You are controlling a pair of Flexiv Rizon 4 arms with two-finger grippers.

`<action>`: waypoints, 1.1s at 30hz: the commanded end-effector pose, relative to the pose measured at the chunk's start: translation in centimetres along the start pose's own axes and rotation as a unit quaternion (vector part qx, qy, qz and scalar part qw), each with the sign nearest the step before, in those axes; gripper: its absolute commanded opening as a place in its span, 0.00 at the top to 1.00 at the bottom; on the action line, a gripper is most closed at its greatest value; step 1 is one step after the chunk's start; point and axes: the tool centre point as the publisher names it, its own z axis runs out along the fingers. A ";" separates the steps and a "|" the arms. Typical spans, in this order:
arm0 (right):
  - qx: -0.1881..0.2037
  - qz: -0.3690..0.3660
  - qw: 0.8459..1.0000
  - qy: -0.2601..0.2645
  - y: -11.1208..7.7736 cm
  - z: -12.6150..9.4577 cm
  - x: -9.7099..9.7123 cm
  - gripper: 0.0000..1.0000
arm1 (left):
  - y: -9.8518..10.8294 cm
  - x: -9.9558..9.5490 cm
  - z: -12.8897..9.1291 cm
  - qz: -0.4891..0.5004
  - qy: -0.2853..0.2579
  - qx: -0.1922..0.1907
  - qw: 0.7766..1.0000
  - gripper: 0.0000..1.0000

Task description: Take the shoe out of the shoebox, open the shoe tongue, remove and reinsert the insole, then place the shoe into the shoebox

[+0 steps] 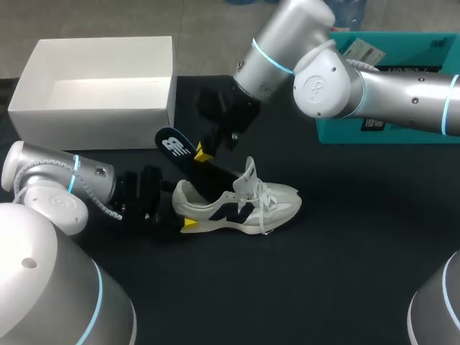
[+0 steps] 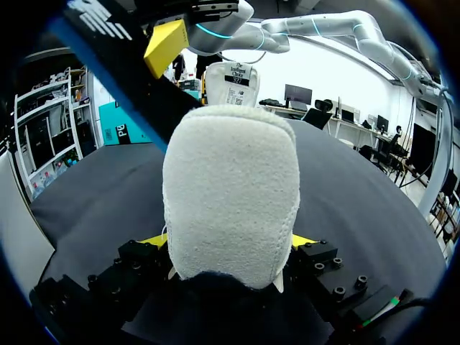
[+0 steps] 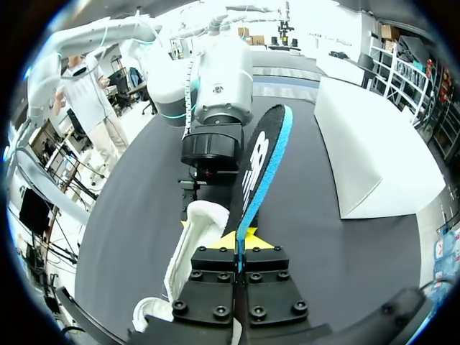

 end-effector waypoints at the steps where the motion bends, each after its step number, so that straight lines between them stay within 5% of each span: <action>1: -0.004 -0.003 1.000 -0.003 0.5 -1.3 -0.2 1.00 | 0.1 0.0 0.1 0.000 0.000 -0.001 1.000 1.00; 8: -0.038 -0.022 0.998 -0.047 1.7 -3.3 -0.4 1.00 | 0.1 0.0 0.1 0.000 0.000 -0.001 1.000 1.00; 33: -0.038 -0.022 0.998 -0.047 1.7 -3.3 -0.4 1.00 | 0.1 0.0 0.1 0.000 0.000 -0.001 1.000 1.00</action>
